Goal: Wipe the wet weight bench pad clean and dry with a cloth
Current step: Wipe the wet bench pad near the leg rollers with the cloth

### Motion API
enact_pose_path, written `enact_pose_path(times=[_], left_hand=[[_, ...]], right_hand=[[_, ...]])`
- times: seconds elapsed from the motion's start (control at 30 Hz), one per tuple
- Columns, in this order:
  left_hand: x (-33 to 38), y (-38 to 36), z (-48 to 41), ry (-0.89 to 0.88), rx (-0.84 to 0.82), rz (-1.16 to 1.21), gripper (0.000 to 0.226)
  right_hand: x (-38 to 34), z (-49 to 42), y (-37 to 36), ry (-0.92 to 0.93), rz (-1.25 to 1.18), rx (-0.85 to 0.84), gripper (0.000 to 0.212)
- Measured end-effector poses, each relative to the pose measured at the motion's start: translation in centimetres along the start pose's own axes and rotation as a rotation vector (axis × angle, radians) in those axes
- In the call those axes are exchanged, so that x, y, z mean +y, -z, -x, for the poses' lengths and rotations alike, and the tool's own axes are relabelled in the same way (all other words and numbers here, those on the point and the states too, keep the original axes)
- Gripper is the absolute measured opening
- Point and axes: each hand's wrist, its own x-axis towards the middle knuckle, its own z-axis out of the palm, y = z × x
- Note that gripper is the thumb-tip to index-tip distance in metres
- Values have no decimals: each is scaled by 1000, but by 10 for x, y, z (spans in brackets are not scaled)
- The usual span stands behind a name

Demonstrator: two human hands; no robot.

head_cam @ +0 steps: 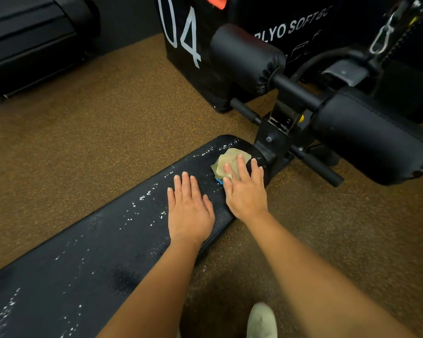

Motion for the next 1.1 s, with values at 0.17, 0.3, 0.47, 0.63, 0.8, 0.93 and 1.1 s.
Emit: enact_pose_path(times=[0.17, 0.3, 0.47, 0.63, 0.8, 0.93, 1.1], left_hand=[[-1, -2, -1, 2, -1, 3, 70], [0, -1, -1, 3, -12, 4, 72], [0, 0, -1, 8, -23, 7, 74], [0, 0, -2, 6, -23, 8, 73], [0, 1, -4, 5, -36, 8, 74], [-2, 5, -9, -14, -63, 21, 77], [2, 4, -20, -6, -51, 27, 78]], right_hand=[[27, -8, 7, 31, -24, 2, 70], [17, -31, 8, -24, 38, -62, 79], [31, -2, 6, 114, -70, 31, 58], [32, -35, 12, -54, -20, 9, 67], [26, -23, 6, 129, 20, -5, 66], [43, -36, 9, 47, -47, 30, 57], [21, -46, 4, 58, 46, 4, 67]])
